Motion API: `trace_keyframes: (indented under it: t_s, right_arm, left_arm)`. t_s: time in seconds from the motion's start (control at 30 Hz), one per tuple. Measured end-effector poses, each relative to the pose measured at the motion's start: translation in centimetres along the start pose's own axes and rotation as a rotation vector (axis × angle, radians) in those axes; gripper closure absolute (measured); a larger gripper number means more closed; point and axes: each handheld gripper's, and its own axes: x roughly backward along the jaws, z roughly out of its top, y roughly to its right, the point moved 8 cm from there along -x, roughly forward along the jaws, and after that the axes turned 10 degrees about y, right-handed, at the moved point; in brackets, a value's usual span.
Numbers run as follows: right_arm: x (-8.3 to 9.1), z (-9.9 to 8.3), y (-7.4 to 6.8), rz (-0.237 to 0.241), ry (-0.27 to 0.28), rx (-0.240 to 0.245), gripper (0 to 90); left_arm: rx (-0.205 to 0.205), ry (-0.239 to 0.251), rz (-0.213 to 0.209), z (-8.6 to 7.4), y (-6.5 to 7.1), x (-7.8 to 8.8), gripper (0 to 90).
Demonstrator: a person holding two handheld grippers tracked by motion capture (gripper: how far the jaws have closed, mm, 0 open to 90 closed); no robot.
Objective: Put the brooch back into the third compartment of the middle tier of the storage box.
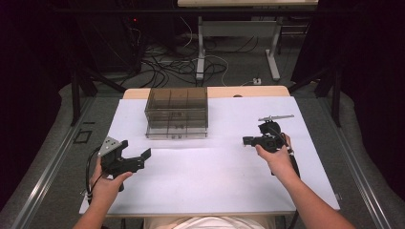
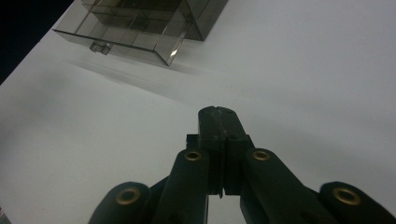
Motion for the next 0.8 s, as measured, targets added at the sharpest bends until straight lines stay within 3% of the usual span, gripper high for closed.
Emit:
trace_keyframes:
  t_s: [0.8]
  right_arm:
    - [-2.2, 3.2, -2.8, 0.024, 0.001, 0.047, 90.0]
  left_arm:
    - [0.009, 0.006, 0.000, 0.1, 0.0, 0.1, 1.2]
